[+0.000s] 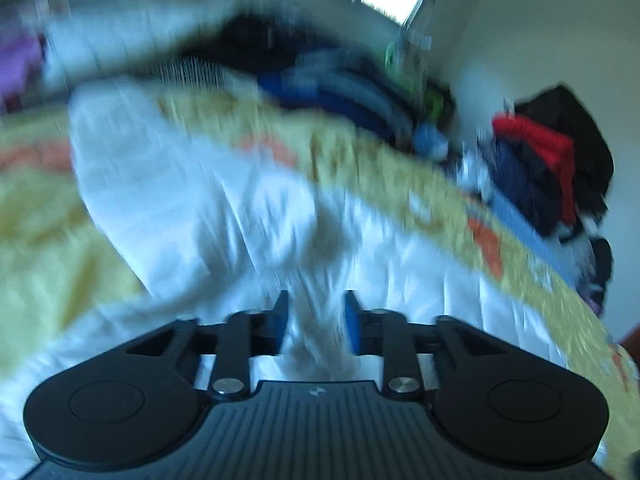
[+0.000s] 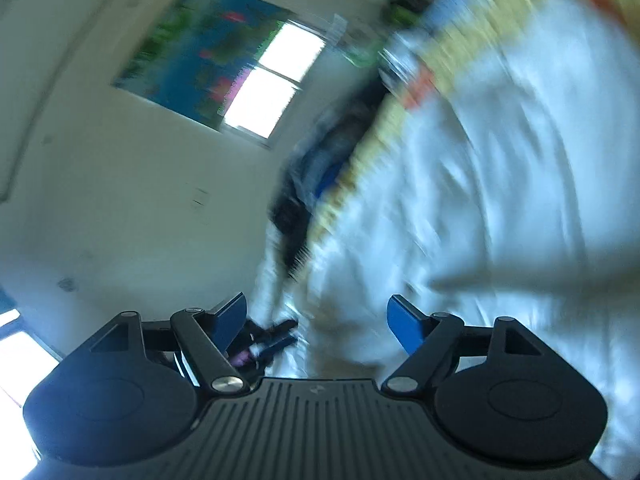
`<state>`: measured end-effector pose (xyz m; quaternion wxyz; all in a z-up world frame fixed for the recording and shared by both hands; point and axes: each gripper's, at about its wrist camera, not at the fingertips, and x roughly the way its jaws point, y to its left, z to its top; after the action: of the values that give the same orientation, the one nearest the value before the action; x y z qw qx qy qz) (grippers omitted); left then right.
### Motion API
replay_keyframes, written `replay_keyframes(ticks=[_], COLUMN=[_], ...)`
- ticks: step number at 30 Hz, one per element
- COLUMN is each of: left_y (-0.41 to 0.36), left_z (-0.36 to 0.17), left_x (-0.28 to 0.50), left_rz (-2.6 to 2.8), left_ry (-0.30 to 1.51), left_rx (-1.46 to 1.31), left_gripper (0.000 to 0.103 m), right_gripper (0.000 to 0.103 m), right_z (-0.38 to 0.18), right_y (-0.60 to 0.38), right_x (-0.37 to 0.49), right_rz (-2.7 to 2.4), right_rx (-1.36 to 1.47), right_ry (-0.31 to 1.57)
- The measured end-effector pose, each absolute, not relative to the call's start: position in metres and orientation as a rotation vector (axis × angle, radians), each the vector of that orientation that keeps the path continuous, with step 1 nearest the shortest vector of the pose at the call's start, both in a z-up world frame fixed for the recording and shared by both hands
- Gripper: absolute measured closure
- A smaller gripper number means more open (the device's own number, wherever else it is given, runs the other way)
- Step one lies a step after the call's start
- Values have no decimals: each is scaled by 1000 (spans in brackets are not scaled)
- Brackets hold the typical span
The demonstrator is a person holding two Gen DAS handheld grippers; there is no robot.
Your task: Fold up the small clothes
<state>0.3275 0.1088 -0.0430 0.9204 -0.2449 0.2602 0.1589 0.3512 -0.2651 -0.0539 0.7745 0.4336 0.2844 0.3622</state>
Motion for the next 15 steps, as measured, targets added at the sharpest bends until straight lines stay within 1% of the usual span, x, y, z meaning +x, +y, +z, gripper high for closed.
replay_keyframes(ticks=[1,2,4,5,7,8,11,15], left_y=[102,94,74,62,37,25,-4,-21], left_z=[-36,-31,-24,-23,-28,-31,-45,-64], left_x=[322,320,325,332,347,354,371,386], left_rz=[338,346,321,298,248,224,160,97], left_ry=[488,448,400,401,416,429,486,590], left_rx=[-459,-412,-306,-250,-159,-125,-49,-3], left_gripper=[46,38,38,38,38,38,38,38], right_gripper=[22,15,6,5,6,9,11,12], right_z=[-41,-29,-6,2,6,3,-13,-39], right_y=[-273,-280,-287,-286,-280,-278,-275,-272], right_x=[348,348,356,364,388,401,432,449], right_rz=[772,745,638,557,409,359,299,285], right_rx=[907,868,728,628,461,415,375,328], right_ry=[572,533,483,479,524,552,635,714])
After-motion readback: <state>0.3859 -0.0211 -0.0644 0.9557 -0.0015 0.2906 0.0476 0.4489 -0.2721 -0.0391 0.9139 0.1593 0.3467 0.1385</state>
